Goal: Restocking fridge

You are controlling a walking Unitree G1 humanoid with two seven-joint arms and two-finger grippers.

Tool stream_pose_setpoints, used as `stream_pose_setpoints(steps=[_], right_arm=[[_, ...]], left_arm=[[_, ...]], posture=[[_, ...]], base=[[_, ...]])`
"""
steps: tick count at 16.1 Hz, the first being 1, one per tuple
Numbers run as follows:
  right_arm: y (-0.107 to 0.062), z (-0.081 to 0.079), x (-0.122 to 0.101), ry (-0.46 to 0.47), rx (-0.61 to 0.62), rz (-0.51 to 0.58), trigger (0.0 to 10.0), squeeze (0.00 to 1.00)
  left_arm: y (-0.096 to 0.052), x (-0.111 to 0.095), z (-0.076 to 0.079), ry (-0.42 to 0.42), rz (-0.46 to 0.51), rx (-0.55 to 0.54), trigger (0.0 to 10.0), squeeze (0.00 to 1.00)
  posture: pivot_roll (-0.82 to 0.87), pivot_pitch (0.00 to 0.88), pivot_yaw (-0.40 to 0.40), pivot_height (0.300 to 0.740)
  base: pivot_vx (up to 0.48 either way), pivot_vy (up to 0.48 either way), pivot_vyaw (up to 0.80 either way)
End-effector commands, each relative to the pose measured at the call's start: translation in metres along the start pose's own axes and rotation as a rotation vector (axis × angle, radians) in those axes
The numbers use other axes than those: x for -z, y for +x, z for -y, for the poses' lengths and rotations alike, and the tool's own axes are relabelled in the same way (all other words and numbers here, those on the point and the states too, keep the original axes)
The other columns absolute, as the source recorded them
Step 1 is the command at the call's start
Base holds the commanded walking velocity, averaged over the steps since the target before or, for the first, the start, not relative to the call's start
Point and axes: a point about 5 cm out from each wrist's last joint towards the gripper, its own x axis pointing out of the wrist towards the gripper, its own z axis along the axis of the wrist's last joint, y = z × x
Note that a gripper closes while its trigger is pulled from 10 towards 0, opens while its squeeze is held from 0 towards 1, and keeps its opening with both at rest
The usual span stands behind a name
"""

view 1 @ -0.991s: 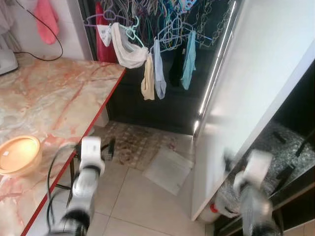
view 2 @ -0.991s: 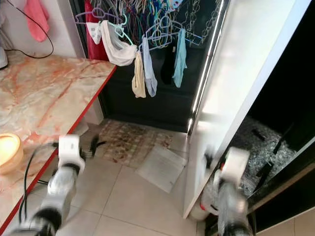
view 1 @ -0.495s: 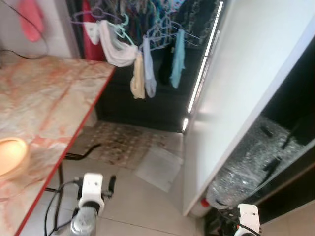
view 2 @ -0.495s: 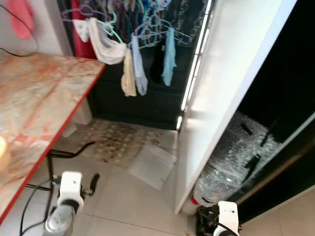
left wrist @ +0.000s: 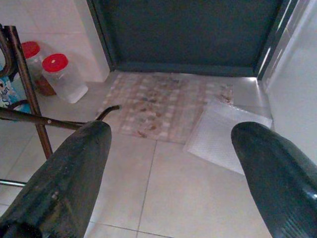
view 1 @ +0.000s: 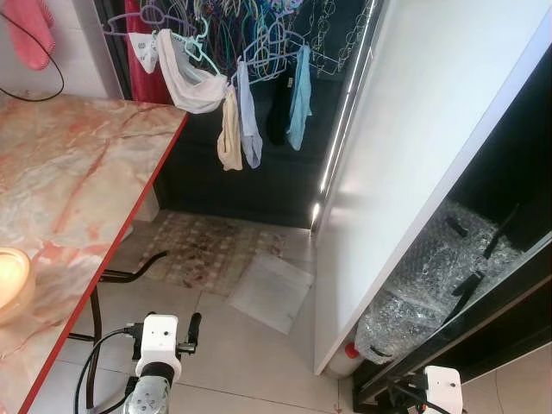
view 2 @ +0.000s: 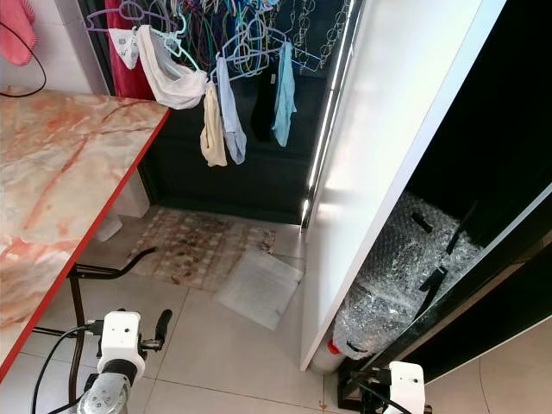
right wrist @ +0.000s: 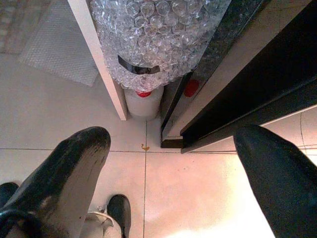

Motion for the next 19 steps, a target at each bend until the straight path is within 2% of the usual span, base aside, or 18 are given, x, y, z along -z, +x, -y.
stream_pose_setpoints(steps=[1,2,3,4,5,6,7,8,10,12,13,14,16,17,19], right_arm=[[-0.002,0.006,0.002,0.007,0.021,-0.008,10.0,0.0],[-0.018,0.012,0.003,0.038,0.058,0.178,10.0,0.0],[-0.057,0.022,-0.009,0.065,0.15,0.46,10.0,0.0],[-0.069,0.023,-0.016,0.071,0.174,0.535,10.0,0.0],[-0.075,0.018,-0.033,0.069,0.174,0.601,10.0,0.0],[-0.076,0.007,-0.052,0.071,0.148,0.664,10.0,0.0],[-0.075,0.002,-0.058,0.072,0.137,0.684,10.0,0.0],[-0.076,0.0,-0.065,0.066,0.141,0.704,10.0,0.0],[-0.08,-0.001,-0.07,0.067,0.136,0.721,10.0,0.0],[-0.091,-0.009,-0.097,0.065,0.098,0.789,10.0,0.0],[-0.092,-0.011,-0.103,0.065,0.09,0.799,10.0,0.0],[-0.093,-0.019,-0.12,0.065,0.062,0.834,10.0,0.0],[-0.096,-0.035,-0.136,0.066,0.01,0.866,10.0,0.0],[-0.1,-0.043,-0.14,0.057,-0.034,0.864,10.0,0.0],[-0.102,-0.045,-0.143,0.029,-0.048,0.856,10.0,0.0]], left_arm=[[-0.003,0.003,0.001,0.009,-0.008,0.003,10.0,0.0],[-0.008,-0.012,-0.013,0.029,0.08,-0.025,10.0,0.0],[-0.021,-0.038,-0.031,0.104,0.207,-0.058,10.0,0.0],[-0.025,-0.046,-0.036,0.14,0.24,-0.068,10.0,0.0],[-0.026,-0.051,-0.036,0.142,0.257,-0.069,10.0,0.0],[-0.022,-0.056,-0.036,0.2,0.273,-0.054,10.0,0.0],[-0.018,-0.059,-0.035,0.198,0.285,-0.042,10.0,0.0],[-0.016,-0.072,-0.036,0.193,0.328,-0.058,10.0,0.0],[-0.017,-0.082,-0.034,0.17,0.352,-0.049,10.0,0.0],[-0.017,-0.111,-0.015,0.111,0.423,0.065,10.0,0.0],[-0.016,-0.117,-0.011,0.1,0.435,0.083,10.0,0.0],[-0.012,-0.126,-0.001,0.095,0.459,0.109,10.0,0.0],[-0.012,-0.13,0.009,0.137,0.48,0.133,10.0,0.0],[-0.016,-0.131,0.009,0.145,0.471,0.129,10.0,0.0],[-0.018,-0.132,0.005,0.134,0.456,0.121,10.0,0.0]], posture=[[-0.18,0.042,-0.069,0.74],[-0.16,0.0,-0.033,0.74],[-0.17,0.0,-0.014,0.74],[-0.17,0.0,-0.008,0.74],[-0.17,0.0,-0.002,0.74],[-0.17,0.0,0.002,0.74],[-0.16,0.0,0.002,0.74],[-0.16,0.0,-0.001,0.74],[-0.15,0.0,-0.005,0.74],[-0.14,0.0,-0.009,0.74],[-0.14,0.0,-0.009,0.74],[-0.15,0.0,-0.011,0.74],[-0.14,0.0,-0.02,0.74],[-0.13,0.0,-0.024,0.74],[-0.12,0.0,-0.018,0.74]], base=[[0.0,0.0,0.0],[0.0,0.0,0.0],[0.0,0.0,0.0],[0.0,0.0,0.0],[0.0,0.0,0.0],[0.0,0.0,0.0],[0.0,0.0,0.0],[0.0,0.0,0.0],[0.0,0.0,0.0],[0.0,0.0,0.0],[0.0,0.0,0.0],[0.0,0.0,0.0],[0.0,0.0,0.0],[0.0,0.0,0.0],[0.0,0.0,0.0]])
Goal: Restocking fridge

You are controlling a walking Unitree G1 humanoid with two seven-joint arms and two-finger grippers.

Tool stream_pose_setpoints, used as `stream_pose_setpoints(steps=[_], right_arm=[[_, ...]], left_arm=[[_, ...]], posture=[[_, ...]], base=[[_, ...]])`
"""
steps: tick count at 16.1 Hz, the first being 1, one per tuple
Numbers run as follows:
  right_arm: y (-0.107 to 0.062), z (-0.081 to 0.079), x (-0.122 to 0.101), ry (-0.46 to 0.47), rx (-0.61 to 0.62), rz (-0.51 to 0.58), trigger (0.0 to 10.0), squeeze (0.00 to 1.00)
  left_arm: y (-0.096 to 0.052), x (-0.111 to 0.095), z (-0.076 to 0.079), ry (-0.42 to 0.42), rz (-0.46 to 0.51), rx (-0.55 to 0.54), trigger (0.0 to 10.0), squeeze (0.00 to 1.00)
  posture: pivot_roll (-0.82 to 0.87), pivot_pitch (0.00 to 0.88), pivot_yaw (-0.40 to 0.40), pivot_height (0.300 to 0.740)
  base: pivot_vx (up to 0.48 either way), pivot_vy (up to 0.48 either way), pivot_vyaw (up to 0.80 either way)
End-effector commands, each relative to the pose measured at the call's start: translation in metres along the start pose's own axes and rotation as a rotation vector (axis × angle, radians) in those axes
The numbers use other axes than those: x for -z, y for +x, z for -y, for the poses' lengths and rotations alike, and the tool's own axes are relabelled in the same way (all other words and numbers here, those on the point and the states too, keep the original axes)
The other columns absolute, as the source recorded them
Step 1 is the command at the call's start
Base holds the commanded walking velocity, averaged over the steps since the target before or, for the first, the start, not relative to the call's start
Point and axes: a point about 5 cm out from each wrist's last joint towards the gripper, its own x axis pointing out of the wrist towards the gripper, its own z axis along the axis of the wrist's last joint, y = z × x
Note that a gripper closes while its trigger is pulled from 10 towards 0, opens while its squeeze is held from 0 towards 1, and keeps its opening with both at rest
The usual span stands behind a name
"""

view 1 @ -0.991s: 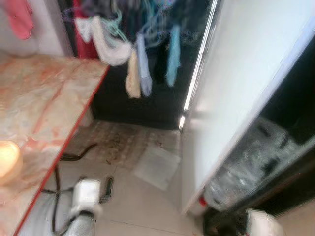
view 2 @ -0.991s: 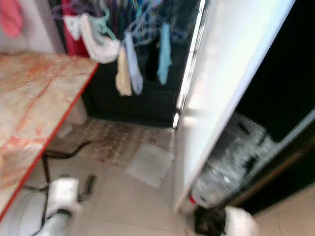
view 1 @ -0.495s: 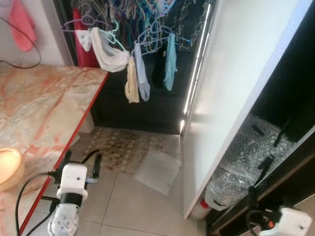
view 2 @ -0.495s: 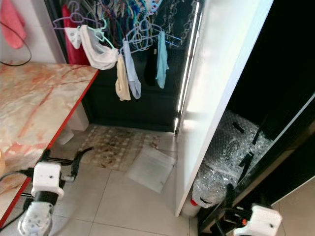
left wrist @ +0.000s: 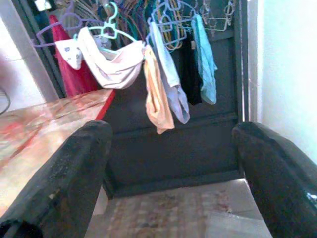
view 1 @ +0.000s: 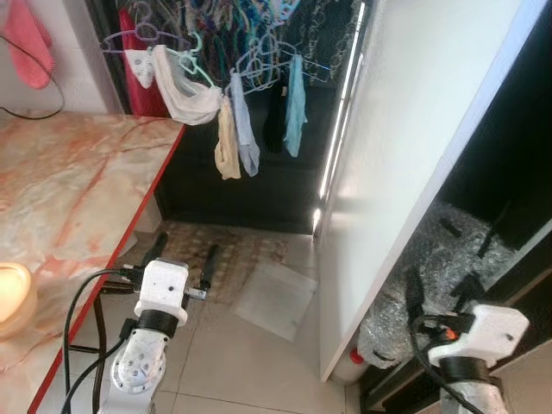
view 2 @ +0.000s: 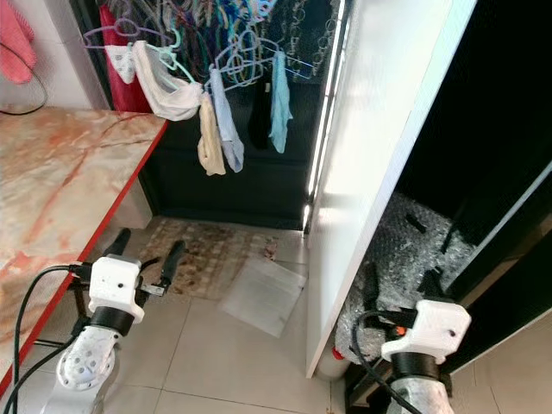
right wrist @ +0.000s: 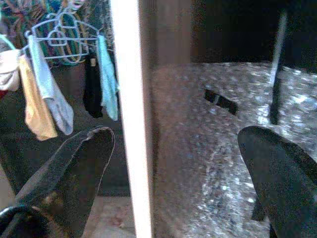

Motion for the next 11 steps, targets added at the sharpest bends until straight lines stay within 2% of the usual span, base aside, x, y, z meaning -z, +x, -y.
stream_pose_setpoints(steps=[1,4,8,11], right_arm=[[0.002,0.005,-0.006,-0.028,0.012,0.007,10.0,0.0],[0.004,0.006,-0.011,-0.055,0.021,0.008,10.0,0.0],[0.005,-0.009,-0.009,-0.052,-0.015,-0.001,10.0,0.0],[0.009,-0.016,-0.005,-0.03,-0.057,-0.018,10.0,0.0]], left_arm=[[0.0,-0.001,-0.002,0.011,-0.013,-0.001,10.0,0.0],[0.008,0.001,0.002,0.004,-0.014,0.024,10.0,0.0],[0.03,-0.001,-0.007,0.011,-0.004,0.024,10.0,0.0],[0.032,-0.002,-0.007,0.023,0.009,0.014,10.0,0.0]], posture=[[-0.13,0.0,-0.004,0.74],[-0.16,0.0,0.033,0.74],[-0.21,0.0,0.072,0.74],[-0.18,0.0,0.054,0.74]], base=[[0.0,0.0,0.0],[0.0,0.0,0.29],[0.0,0.0,0.73],[0.0,0.0,0.79]])
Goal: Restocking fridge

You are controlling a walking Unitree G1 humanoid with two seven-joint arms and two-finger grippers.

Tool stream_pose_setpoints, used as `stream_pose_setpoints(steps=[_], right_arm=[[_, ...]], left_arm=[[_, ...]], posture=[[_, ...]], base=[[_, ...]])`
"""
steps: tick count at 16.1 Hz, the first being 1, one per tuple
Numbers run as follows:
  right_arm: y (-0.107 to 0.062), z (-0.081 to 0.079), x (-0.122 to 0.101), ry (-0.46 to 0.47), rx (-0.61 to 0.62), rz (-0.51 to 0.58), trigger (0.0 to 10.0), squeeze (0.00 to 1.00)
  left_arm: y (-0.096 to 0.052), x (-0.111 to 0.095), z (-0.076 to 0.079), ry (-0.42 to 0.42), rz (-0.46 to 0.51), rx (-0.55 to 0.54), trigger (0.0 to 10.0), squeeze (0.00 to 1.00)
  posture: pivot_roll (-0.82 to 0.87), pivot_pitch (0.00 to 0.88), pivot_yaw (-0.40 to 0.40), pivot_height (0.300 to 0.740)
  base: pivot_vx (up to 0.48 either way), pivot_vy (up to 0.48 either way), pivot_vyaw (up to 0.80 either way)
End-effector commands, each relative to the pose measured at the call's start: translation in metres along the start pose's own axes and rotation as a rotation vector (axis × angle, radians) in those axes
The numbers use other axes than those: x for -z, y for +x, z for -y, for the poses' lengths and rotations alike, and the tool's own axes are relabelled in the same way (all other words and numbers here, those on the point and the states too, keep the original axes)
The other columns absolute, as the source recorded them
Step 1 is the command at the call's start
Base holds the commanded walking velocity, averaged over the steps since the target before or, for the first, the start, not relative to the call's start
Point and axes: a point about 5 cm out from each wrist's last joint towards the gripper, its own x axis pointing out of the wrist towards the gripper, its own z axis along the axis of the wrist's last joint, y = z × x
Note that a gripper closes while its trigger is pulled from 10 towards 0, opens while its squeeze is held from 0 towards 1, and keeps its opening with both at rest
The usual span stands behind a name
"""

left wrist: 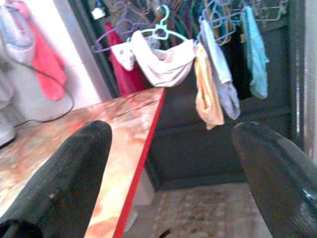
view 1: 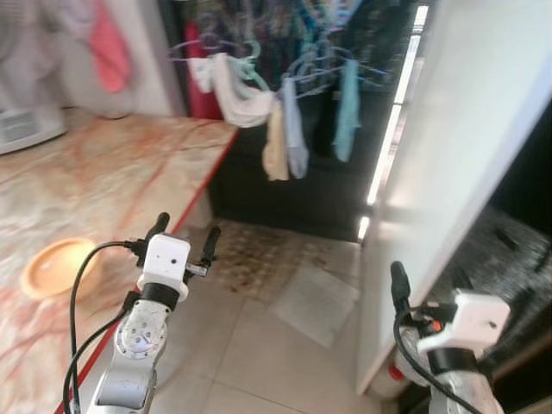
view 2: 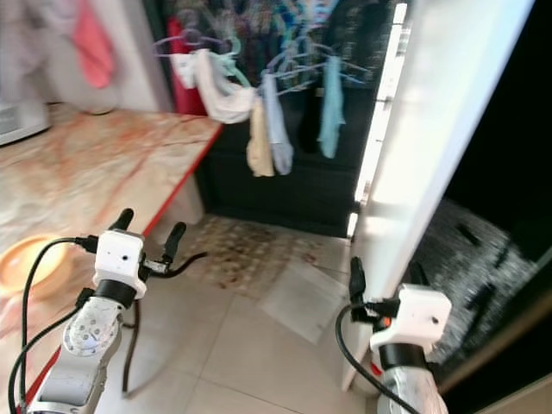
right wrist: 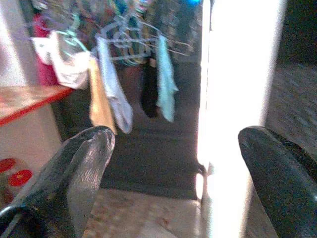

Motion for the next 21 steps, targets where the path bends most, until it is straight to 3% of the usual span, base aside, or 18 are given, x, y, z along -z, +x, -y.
stream_pose_setpoints(steps=[1,4,5,8,10,13,21], right_arm=[[0.003,-0.004,0.004,0.003,-0.035,-0.024,10.0,0.0],[0.008,-0.011,0.004,0.002,-0.104,-0.04,10.0,0.0],[0.01,-0.013,0.003,0.009,-0.136,-0.049,10.0,0.0],[0.017,-0.014,0.002,0.008,-0.161,-0.046,10.0,0.0],[0.029,-0.009,0.0,-0.013,-0.151,-0.019,10.0,0.0],[0.039,-0.017,-0.008,-0.009,-0.169,0.016,10.0,0.0],[0.042,-0.025,-0.009,-0.003,-0.211,0.019,10.0,0.0]], left_arm=[[0.0,0.0,-0.001,0.007,0.006,-0.015,10.0,0.0],[-0.008,-0.004,0.0,0.008,0.012,-0.037,10.0,0.0],[-0.018,-0.001,0.002,0.011,-0.005,-0.046,10.0,0.0],[-0.024,0.006,0.009,0.006,-0.039,-0.032,10.0,0.0],[-0.016,0.008,0.016,-0.029,-0.036,-0.048,10.0,0.0],[-0.006,0.002,0.023,-0.049,-0.013,-0.039,10.0,0.0],[-0.005,0.0,0.03,-0.043,0.005,-0.029,10.0,0.0]], posture=[[-0.16,0.0,0.031,0.74],[-0.12,0.0,-0.016,0.74],[-0.09,0.0,-0.058,0.74],[-0.06,0.0,-0.069,0.74],[-0.05,0.0,-0.065,0.74],[-0.09,0.0,-0.061,0.74],[-0.11,0.0,-0.053,0.74]], base=[[0.0,0.0,0.79],[0.0,0.0,0.79],[0.0,0.0,0.79],[0.0,0.0,0.69],[0.0,0.0,0.55],[0.0,0.0,0.78],[0.0,0.0,0.79]])
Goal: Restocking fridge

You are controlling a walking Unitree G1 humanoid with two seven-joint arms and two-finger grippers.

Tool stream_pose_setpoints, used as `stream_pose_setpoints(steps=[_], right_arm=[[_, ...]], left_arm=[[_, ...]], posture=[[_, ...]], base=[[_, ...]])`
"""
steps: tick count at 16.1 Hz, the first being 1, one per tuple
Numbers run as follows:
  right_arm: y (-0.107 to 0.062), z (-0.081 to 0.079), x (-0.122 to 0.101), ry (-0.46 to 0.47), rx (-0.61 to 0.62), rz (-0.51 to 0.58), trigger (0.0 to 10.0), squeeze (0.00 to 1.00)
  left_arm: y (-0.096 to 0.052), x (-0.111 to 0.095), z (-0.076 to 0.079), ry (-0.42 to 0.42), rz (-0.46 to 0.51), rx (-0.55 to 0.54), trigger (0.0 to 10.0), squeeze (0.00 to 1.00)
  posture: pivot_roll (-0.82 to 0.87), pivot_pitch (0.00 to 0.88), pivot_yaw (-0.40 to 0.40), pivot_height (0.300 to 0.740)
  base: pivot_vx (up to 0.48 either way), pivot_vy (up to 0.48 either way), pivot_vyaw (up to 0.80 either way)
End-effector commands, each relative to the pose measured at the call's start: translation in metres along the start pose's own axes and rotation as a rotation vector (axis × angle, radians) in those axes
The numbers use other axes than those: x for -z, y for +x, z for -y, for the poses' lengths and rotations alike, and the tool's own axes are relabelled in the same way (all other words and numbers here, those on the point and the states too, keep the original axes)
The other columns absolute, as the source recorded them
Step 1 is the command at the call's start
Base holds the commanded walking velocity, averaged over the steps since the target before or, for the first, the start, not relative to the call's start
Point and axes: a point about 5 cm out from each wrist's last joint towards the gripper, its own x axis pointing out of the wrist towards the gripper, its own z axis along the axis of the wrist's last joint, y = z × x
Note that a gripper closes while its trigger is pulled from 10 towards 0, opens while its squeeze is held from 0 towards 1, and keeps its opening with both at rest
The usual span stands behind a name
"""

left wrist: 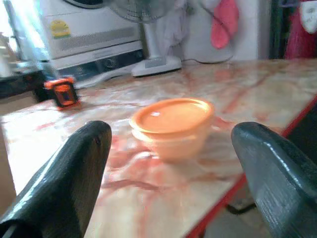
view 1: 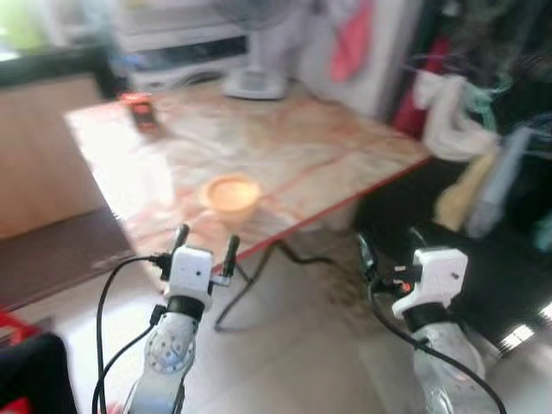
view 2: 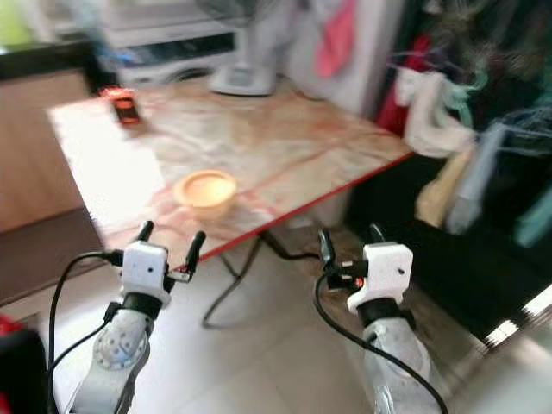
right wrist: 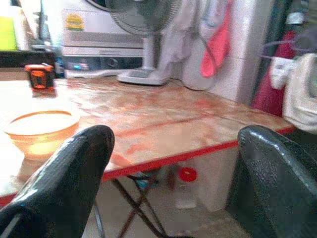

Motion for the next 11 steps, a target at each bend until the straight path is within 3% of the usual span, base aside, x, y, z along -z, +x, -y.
stream_pose_setpoints(steps=[1,5,11], right_arm=[[0.002,-0.005,0.001,0.015,-0.011,0.0,10.0,0.0],[0.0,-0.011,0.005,0.028,-0.026,-0.02,10.0,0.0],[0.008,-0.023,0.01,0.058,-0.083,-0.049,10.0,0.0]], left_arm=[[0.002,-0.003,-0.002,0.024,0.013,0.005,10.0,0.0],[0.001,-0.004,-0.002,0.025,0.016,0.008,10.0,0.0],[-0.002,-0.006,-0.007,0.036,0.02,0.002,10.0,0.0]], posture=[[-0.11,0.0,-0.051,0.74],[-0.1,0.0,-0.048,0.74],[-0.07,0.0,-0.062,0.74]], base=[[0.0,0.0,0.79],[0.0,0.0,0.71],[0.0,0.0,0.0]])
